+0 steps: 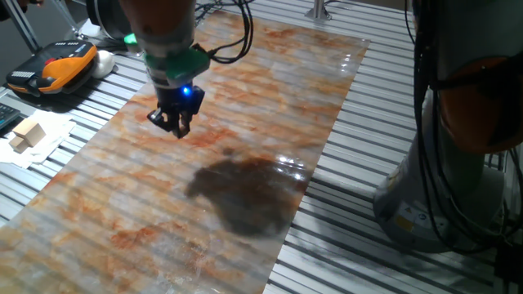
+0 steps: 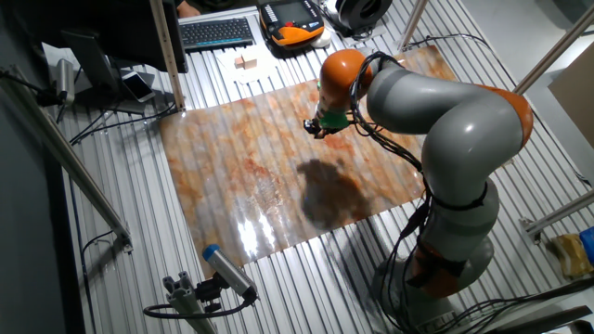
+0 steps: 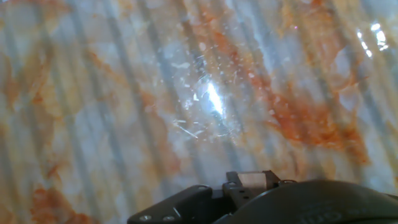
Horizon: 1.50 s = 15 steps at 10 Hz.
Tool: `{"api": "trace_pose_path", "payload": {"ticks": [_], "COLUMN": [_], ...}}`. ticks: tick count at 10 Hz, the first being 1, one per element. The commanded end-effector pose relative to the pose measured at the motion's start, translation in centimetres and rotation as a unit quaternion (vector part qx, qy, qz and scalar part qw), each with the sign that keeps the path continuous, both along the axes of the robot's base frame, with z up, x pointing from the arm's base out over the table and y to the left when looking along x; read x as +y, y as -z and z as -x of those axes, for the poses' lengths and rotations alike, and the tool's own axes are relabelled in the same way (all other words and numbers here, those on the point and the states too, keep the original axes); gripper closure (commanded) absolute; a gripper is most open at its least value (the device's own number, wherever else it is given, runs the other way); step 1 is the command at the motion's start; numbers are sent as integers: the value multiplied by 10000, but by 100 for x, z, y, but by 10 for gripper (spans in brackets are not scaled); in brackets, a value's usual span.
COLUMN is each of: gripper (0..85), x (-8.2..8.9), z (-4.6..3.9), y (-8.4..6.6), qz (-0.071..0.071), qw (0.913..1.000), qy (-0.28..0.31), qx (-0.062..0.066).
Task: Pick up the small block on the left and move it to the right
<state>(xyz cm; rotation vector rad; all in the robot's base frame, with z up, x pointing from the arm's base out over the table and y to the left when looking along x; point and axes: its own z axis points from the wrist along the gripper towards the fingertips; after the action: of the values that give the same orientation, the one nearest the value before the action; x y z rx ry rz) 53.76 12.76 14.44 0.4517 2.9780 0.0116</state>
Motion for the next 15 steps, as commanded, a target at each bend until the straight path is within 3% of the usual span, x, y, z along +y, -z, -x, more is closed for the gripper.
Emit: {"api": "trace_pose_path", "payload": {"ticks": [1,3,5,7,11,15], "gripper": [850,850,850,850,850,850], "x": [32,70,131,191,223,272], "z": [-7,-40,-65,-78,-144,-151], "y": [35,86,185,274,377,518], "qz": [-35,-336,-223,-226,91,44], "qw": [10000,9994,9997,9997,9998,9998], "qy": [13,25,21,29,-145,-173], "qx": [-7,-17,-19,-11,105,103]}}
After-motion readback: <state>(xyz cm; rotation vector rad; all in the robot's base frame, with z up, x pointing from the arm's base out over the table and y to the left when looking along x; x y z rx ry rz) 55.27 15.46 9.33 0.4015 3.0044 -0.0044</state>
